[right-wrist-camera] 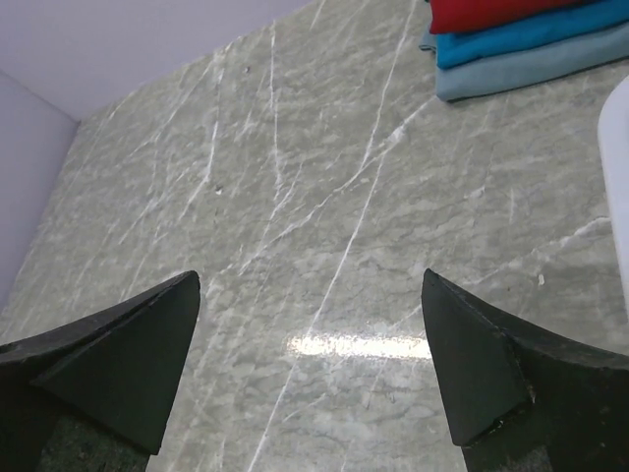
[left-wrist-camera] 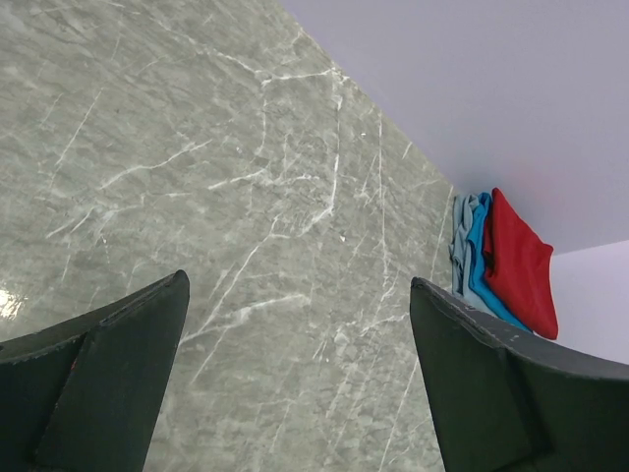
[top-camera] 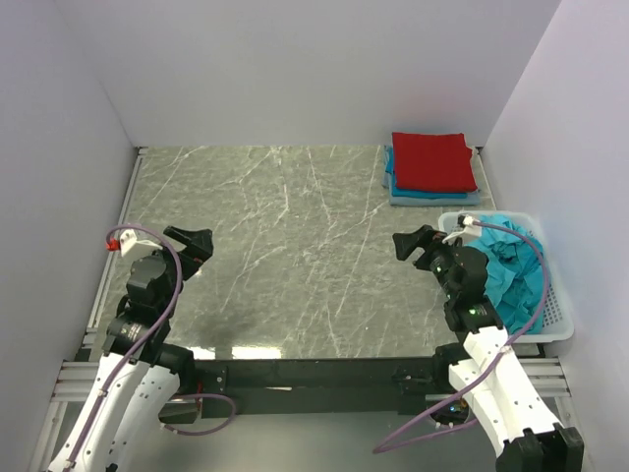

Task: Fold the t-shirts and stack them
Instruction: Grab the tshirt from the pile, then move the tshirt to the center of the board, then flatten the tshirt out

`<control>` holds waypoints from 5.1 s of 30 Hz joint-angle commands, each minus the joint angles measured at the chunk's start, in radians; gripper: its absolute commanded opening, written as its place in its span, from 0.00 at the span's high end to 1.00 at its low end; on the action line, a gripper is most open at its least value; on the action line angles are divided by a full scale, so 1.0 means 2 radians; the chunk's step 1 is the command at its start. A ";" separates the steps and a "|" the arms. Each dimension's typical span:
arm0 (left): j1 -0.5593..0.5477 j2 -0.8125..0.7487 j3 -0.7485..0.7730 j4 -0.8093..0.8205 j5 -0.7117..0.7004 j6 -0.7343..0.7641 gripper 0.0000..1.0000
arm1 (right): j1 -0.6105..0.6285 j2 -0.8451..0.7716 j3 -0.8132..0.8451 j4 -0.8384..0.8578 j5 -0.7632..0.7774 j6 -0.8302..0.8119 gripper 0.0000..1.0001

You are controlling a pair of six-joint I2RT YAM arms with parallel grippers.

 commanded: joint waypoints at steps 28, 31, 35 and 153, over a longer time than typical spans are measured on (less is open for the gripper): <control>0.002 0.079 -0.006 0.059 0.033 0.007 0.01 | -0.234 0.242 0.246 -0.242 0.267 0.073 0.00; 0.002 0.087 -0.003 0.056 0.036 0.008 0.01 | -0.267 0.290 0.257 -0.240 0.235 0.080 0.01; 0.002 0.092 -0.002 0.056 0.042 0.011 0.01 | -0.280 0.347 0.261 -0.195 0.202 0.058 0.03; -0.072 0.439 -0.023 0.220 0.196 0.010 0.18 | 0.122 0.239 0.241 -0.168 0.111 0.016 0.16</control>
